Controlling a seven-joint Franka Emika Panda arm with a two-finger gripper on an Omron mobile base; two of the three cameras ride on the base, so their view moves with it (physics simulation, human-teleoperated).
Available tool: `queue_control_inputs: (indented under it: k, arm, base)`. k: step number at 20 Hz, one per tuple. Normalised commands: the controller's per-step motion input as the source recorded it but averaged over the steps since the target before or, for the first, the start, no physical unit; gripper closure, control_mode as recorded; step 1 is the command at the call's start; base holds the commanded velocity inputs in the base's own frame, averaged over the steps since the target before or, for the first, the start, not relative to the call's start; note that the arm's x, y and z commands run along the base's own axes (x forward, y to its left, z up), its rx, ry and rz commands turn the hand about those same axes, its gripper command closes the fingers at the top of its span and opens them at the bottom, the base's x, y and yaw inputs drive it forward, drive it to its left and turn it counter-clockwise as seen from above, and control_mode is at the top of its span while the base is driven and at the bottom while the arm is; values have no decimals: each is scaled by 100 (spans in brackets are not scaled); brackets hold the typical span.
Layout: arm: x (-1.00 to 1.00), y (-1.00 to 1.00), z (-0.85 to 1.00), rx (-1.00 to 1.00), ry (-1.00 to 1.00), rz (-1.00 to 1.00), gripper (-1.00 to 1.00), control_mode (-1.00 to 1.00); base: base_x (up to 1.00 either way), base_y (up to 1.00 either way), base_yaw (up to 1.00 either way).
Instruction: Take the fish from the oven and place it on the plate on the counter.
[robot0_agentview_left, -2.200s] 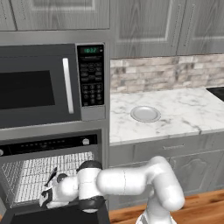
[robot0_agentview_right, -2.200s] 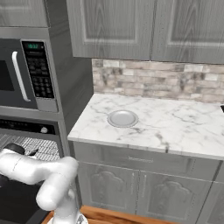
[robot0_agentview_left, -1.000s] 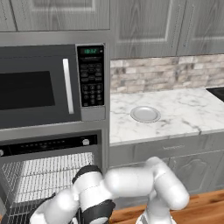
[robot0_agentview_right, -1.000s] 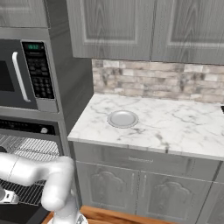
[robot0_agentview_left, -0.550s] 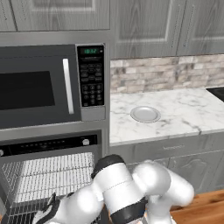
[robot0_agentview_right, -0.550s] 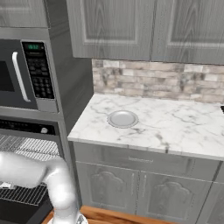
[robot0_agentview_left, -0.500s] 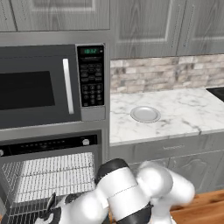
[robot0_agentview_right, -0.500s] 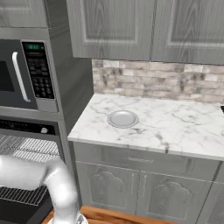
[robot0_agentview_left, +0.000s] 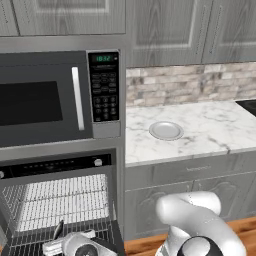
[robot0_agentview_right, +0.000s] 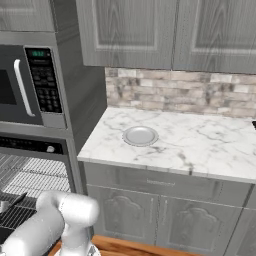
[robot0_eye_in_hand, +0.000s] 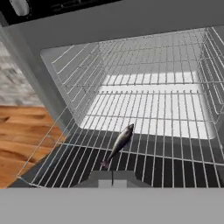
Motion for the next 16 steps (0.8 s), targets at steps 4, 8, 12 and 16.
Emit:
queue_control_inputs:
  k: [4, 8, 12, 16]
  arm:
    - [18, -1, 44, 0, 8, -11, 100, -100]
    - [19, 0, 29, 0, 21, -5, 100, -100]
    - [27, 0, 39, 0, 26, -9, 100, -100]
    - [31, -4, 47, 0, 19, -9, 100, -100]
  base:
    - [0, 0, 0]
    - [0, 0, 0]
    - [0, 0, 0]
    - [0, 0, 0]
